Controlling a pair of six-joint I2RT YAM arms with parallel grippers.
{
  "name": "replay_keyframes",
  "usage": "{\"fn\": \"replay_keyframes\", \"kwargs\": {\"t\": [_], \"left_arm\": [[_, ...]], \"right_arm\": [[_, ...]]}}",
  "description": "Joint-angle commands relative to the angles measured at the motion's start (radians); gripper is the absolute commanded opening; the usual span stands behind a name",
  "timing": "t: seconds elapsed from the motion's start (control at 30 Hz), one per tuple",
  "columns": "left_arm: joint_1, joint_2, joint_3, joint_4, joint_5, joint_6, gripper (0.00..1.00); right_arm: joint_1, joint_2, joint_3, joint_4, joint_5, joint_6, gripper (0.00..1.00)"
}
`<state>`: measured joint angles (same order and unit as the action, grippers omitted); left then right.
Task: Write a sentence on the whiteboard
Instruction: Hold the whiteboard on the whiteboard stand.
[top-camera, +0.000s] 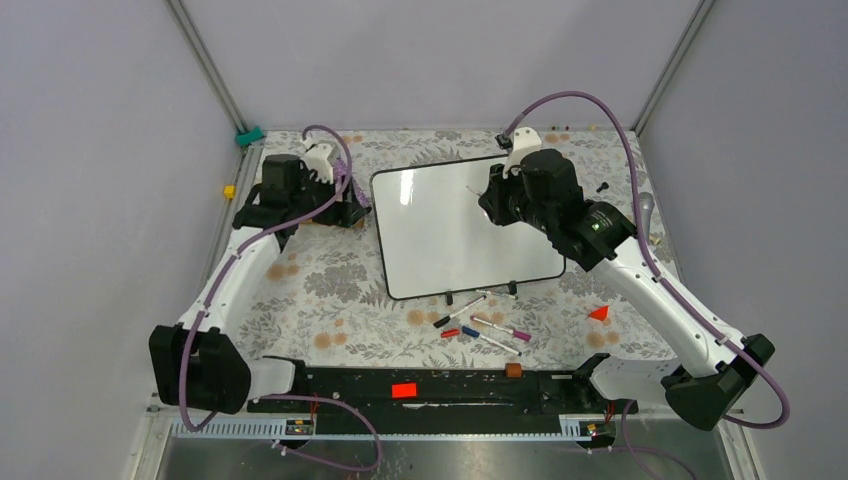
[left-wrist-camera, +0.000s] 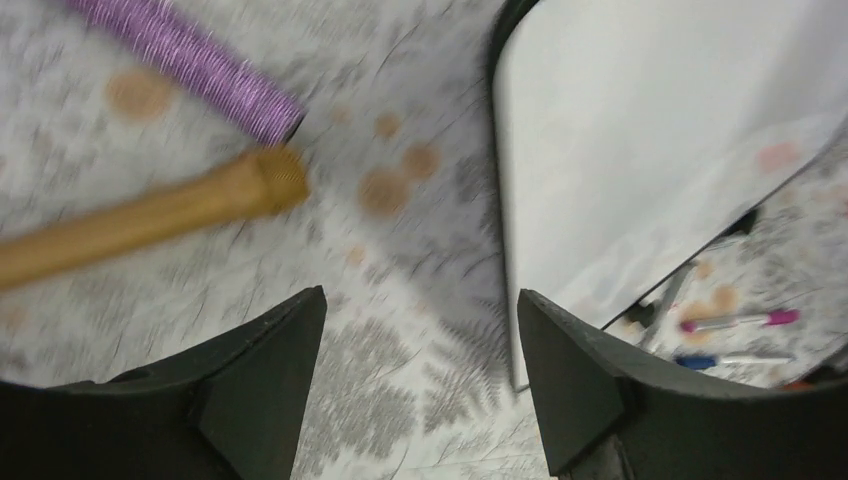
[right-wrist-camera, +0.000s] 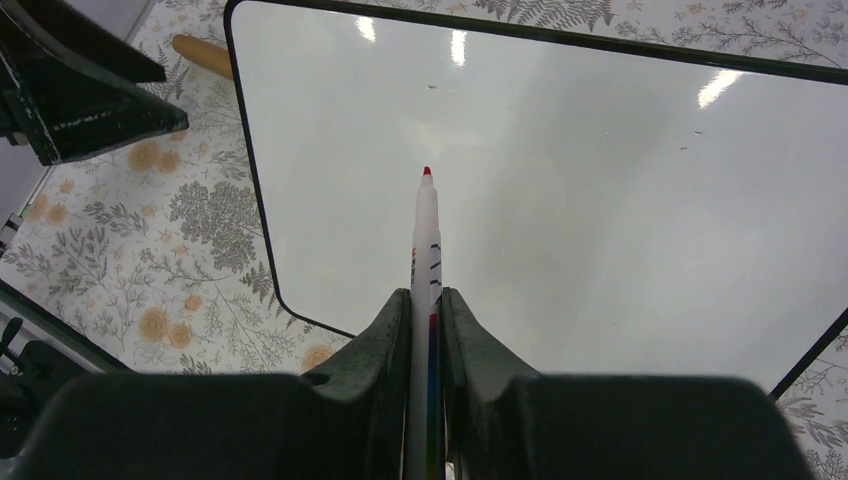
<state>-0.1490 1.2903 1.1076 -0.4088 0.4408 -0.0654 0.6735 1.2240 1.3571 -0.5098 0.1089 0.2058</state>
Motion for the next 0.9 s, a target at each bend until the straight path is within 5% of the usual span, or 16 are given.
{"fn": "replay_keyframes", "kwargs": {"t": [0.0,0.03,0.1,0.13,0.33,0.47,0.53,0.87], "left_arm": [[0.096,-0.075,-0.112,-0.185,-0.112,0.085,0.72],[0.139,-0.099,-0.134,-0.172,-0.094,0.073,0.73],[0.226,-0.142,-0.183,-0.136,-0.021,0.022,0.97],[0.270,-0.161,-0.205,-0.110,0.020,-0.013,0.98],[0.337,-0.238,-0.253,-0.065,0.031,-0.133,0.98],[0.336,-0.224,-0.238,-0.081,0.028,-0.051,0.76],[0.340,-0.207,-0.244,-0.062,0.010,-0.088,0.97],[0.476,-0.151,-0.314,0.026,0.088,-0.368,0.98]], "right_arm": [[0.006,-0.025,0.010,0.033,-0.022,-0.014,0.00],[0.005,-0.025,0.010,0.033,-0.024,-0.016,0.00],[0.006,-0.026,0.009,0.033,-0.025,-0.020,0.00],[0.005,-0.027,0.008,0.033,-0.025,-0.022,0.00],[0.006,-0.025,0.012,0.034,-0.024,-0.024,0.00],[0.005,-0.024,0.014,0.034,-0.019,-0.026,0.00],[0.005,-0.026,0.014,0.034,-0.013,-0.025,0.00],[0.006,-0.035,0.015,0.035,0.010,-0.027,0.00]]}}
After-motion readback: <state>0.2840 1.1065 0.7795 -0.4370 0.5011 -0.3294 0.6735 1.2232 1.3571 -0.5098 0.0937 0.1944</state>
